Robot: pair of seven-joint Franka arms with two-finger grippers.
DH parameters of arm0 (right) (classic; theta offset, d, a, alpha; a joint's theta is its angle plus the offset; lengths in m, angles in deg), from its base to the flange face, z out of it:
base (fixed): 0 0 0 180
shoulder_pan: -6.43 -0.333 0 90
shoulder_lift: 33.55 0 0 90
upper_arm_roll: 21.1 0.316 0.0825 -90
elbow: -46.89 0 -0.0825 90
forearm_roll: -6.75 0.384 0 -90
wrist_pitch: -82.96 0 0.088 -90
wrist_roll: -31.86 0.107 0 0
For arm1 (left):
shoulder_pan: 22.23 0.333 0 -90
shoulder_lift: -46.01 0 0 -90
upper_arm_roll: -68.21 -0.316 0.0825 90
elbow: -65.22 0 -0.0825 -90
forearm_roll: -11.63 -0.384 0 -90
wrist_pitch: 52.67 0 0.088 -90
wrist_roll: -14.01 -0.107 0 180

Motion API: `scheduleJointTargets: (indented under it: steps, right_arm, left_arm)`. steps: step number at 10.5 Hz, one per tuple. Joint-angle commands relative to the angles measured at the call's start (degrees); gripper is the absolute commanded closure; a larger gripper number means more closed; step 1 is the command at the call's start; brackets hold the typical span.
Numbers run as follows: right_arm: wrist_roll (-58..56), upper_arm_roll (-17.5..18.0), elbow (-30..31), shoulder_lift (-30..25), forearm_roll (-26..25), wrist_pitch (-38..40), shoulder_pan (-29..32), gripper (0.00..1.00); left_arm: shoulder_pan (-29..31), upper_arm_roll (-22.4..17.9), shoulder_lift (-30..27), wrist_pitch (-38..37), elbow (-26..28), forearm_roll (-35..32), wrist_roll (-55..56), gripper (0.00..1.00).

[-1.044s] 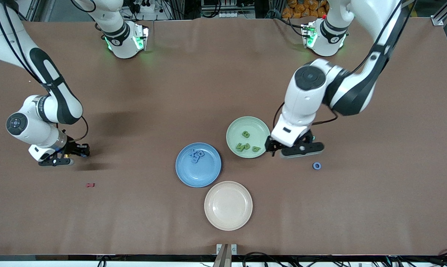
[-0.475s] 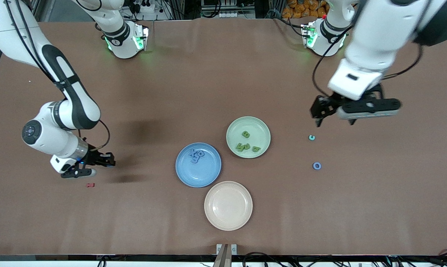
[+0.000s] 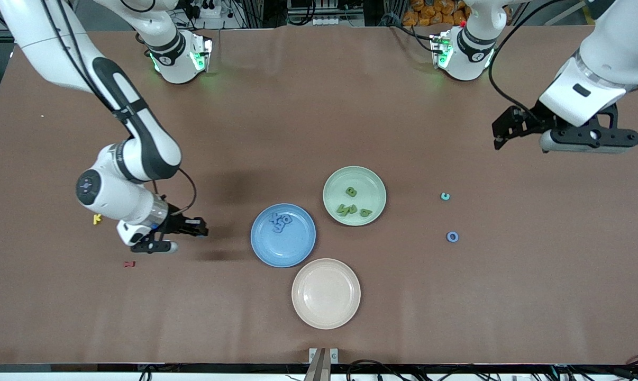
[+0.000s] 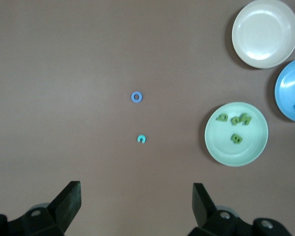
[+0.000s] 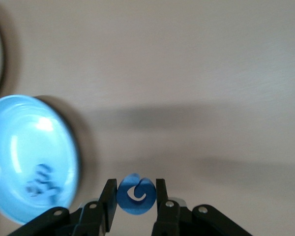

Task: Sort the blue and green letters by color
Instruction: 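Drop the blue G on the blue plate while the left gripper withdraws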

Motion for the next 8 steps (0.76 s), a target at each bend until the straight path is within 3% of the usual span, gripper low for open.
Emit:
scheduleJointTargets:
  steps: [1, 2, 5, 8]
  right_arm:
    - [4.69, 4.15, -3.43, 0.14, 11.93, 0.25, -3.56, 1.0]
    - [6.87, 3.99, -6.49, 2.14, 13.28, 0.07, -6.62, 1.0]
    - [9.97, 3.64, -10.64, 6.8, 13.29, -5.53, -10.5, 1.0]
    - [11.63, 3.64, -11.18, 8.66, 14.34, -11.35, -13.05, 1.0]
  left_arm:
    - [-0.04, -5.75, -2.86, -5.29, 0.3, 2.79, -1.87, 0.0]
    - [-0.13, -8.83, -3.56, -5.39, 0.38, 5.06, -1.87, 0.0]
    - [-0.56, -12.46, -3.3, -5.39, 0.74, 5.26, -1.08, 0.0]
    - [-0.83, -11.51, -2.95, -2.85, 0.91, 1.6, -1.44, 0.0]
